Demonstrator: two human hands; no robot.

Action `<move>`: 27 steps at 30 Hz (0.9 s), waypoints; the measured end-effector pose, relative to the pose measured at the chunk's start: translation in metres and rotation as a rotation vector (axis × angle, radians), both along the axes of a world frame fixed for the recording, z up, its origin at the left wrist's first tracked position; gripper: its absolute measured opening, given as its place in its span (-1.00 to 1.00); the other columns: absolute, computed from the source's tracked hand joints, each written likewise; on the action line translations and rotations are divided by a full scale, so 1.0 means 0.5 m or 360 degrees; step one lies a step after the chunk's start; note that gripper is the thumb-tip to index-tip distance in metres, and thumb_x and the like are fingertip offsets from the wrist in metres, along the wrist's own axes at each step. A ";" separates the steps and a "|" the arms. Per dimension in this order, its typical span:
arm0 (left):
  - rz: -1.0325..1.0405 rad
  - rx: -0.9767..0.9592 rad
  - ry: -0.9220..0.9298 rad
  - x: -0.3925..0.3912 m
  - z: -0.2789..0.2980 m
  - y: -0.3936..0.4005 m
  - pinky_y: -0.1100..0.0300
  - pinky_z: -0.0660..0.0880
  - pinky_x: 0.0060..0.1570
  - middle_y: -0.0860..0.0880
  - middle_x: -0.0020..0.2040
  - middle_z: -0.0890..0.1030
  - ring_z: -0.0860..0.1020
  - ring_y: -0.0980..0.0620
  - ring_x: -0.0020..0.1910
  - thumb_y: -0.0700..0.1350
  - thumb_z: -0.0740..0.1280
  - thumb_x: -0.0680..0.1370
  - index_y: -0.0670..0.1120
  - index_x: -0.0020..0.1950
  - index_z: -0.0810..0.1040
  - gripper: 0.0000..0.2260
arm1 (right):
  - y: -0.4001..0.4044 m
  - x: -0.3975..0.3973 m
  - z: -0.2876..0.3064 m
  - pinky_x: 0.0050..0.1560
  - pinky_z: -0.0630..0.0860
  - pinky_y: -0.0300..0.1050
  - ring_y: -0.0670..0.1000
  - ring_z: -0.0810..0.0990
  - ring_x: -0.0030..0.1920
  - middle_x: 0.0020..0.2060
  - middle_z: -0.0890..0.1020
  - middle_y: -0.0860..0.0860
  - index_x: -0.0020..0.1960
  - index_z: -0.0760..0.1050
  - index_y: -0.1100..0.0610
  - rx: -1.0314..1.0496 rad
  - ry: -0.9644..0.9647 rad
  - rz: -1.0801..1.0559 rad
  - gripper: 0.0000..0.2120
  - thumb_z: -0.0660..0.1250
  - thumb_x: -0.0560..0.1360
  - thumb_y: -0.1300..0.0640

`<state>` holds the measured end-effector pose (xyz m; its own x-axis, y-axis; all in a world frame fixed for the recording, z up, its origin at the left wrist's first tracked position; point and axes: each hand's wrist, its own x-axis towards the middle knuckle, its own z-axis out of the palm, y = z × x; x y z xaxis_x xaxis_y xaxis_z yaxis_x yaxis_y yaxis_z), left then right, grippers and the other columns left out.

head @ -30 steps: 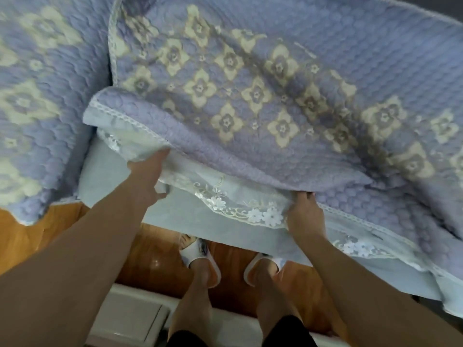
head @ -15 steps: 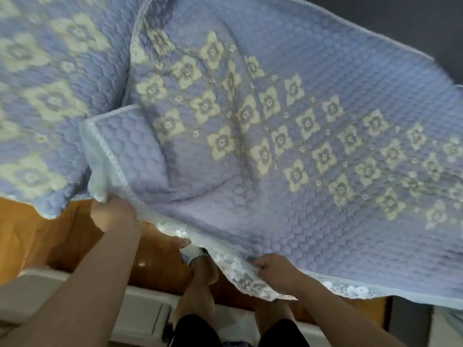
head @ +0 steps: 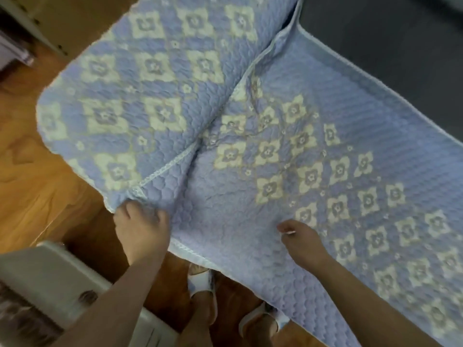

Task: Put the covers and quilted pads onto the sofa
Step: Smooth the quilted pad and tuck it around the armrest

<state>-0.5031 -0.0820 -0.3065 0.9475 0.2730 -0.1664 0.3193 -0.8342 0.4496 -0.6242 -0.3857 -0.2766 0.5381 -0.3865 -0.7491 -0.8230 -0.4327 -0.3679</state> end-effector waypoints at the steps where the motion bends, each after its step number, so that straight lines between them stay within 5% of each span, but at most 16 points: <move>1: -0.0274 0.0027 -0.0145 0.007 0.007 -0.013 -0.20 0.39 0.15 -0.31 0.24 0.46 0.43 -0.31 0.21 -0.04 0.36 0.47 -0.27 0.24 0.42 -0.56 | -0.005 0.040 0.010 -0.12 0.44 -0.20 -0.03 0.55 -0.07 0.22 0.57 0.02 0.26 0.56 0.08 -0.0037 -0.0035 0.0041 -0.74 0.23 0.62 0.21; 3: -0.0650 0.0026 -0.0269 0.041 0.036 -0.042 -0.18 0.38 0.26 -0.20 0.36 0.45 0.42 -0.22 0.34 0.08 0.37 0.51 -0.19 0.39 0.39 -0.45 | -0.011 0.124 0.029 -0.08 0.46 -0.13 0.01 0.58 -0.01 0.20 0.59 0.02 0.26 0.56 0.08 -0.0062 -0.0099 0.0094 -0.76 0.25 0.63 0.19; 7: -0.0367 -0.0416 0.0353 0.095 0.037 -0.094 -0.02 0.52 -0.04 -0.16 0.26 0.56 0.57 -0.20 0.13 0.00 0.39 0.57 0.05 0.57 0.06 -0.31 | -0.007 0.268 0.061 0.02 0.50 -0.08 0.04 0.55 0.14 0.23 0.55 0.01 0.33 0.51 0.09 -0.0075 -0.0283 0.0143 -0.71 0.23 0.63 0.19; 9: -0.0540 -0.0368 0.0620 0.089 0.052 -0.121 0.05 0.50 0.02 -0.14 0.19 0.62 0.59 -0.16 0.11 -0.07 0.33 0.58 0.03 0.52 0.29 -0.48 | -0.008 0.326 0.057 0.05 0.53 0.00 0.05 0.56 0.12 0.26 0.53 -0.02 0.37 0.46 0.08 -0.0050 -0.0369 0.0159 -0.68 0.24 0.62 0.15; 11: -0.0994 -0.0478 0.0919 0.058 0.071 -0.157 0.17 0.48 0.04 -0.01 0.07 0.69 0.61 -0.03 0.08 -0.07 0.27 0.53 0.04 0.20 0.61 -0.72 | -0.016 0.390 0.045 0.04 0.53 -0.01 0.09 0.57 0.11 0.21 0.49 -0.02 0.44 0.35 0.11 -0.0031 -0.0443 0.0155 -0.56 0.29 0.59 0.08; 13: -0.1525 -0.0486 0.1253 0.005 0.108 -0.205 0.17 0.49 0.11 0.01 0.09 0.68 0.61 0.00 0.10 -0.17 0.22 0.49 0.01 0.16 0.66 -0.67 | -0.035 0.463 0.020 0.31 0.44 0.00 0.17 0.46 0.34 0.36 0.43 0.12 0.54 0.19 0.17 -0.0089 -0.0527 0.0095 -0.32 0.36 0.52 -0.01; 16: -0.1909 -0.0130 0.1364 -0.032 0.117 -0.253 0.08 0.39 0.30 0.01 0.26 0.60 0.52 -0.03 0.26 -0.17 0.21 0.59 0.04 0.32 0.54 -0.67 | -0.079 0.569 -0.020 0.53 0.17 0.00 0.16 0.11 0.57 0.60 0.04 0.17 0.62 -0.25 0.14 -0.0130 -0.0385 0.0041 0.07 0.42 0.47 -0.18; 18: -0.1861 -0.0097 0.1291 -0.038 0.115 -0.255 0.08 0.36 0.22 0.05 0.17 0.61 0.53 0.00 0.18 -0.02 0.25 0.58 0.05 0.23 0.51 -0.77 | -0.121 0.614 -0.053 0.56 0.11 0.03 0.19 0.05 0.59 0.61 -0.04 0.19 0.59 -0.35 0.19 -0.0365 -0.0153 0.0194 0.08 0.36 0.52 -0.22; 20: -0.1766 -0.0077 0.1154 -0.039 0.100 -0.238 0.07 0.39 0.13 0.05 0.09 0.60 0.56 0.02 0.09 0.09 0.31 0.55 0.08 0.23 0.42 -0.71 | -0.178 0.634 -0.089 0.54 0.13 0.02 0.21 0.11 0.57 0.60 0.04 0.19 0.61 -0.17 0.26 -0.0474 -0.0047 -0.0005 -0.17 0.24 0.63 -0.09; 23: -0.1445 0.0326 0.0881 -0.037 0.053 -0.153 0.07 0.54 -0.03 0.01 0.01 0.63 0.63 -0.03 -0.03 -0.01 0.33 0.53 0.13 0.37 0.28 -0.56 | -0.253 0.635 -0.123 0.30 0.44 0.09 0.23 0.36 0.45 0.49 0.33 0.24 0.52 0.25 0.31 0.0132 0.0075 -0.0232 -0.53 0.16 0.67 0.16; 25: -0.0911 0.0538 0.0587 -0.017 0.034 -0.070 0.07 0.55 -0.22 -0.05 -0.12 0.66 0.64 -0.15 -0.19 -0.10 0.37 0.48 0.08 0.36 0.41 -0.55 | -0.262 0.617 -0.084 -0.17 0.64 0.20 0.24 0.59 0.18 0.25 0.57 0.24 0.32 0.44 0.26 0.0588 -0.0064 -0.0696 -0.70 0.22 0.63 0.18; 27: -0.0434 0.0598 0.0508 0.008 0.024 0.008 0.02 0.53 -0.17 -0.11 -0.10 0.65 0.62 -0.23 -0.13 -0.08 0.38 0.50 0.03 0.25 0.53 -0.68 | -0.226 0.622 -0.038 -0.25 0.64 0.29 0.23 0.64 0.05 0.08 0.64 0.19 0.17 0.48 0.21 0.0946 -0.0231 -0.0869 -0.81 0.21 0.65 0.13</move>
<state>-0.4991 -0.0780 -0.2943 0.9105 0.1212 -0.3953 0.1414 -0.9897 0.0222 -0.3133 -0.4988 -0.2954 0.4963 -0.1826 -0.8487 -0.7877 0.3162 -0.5287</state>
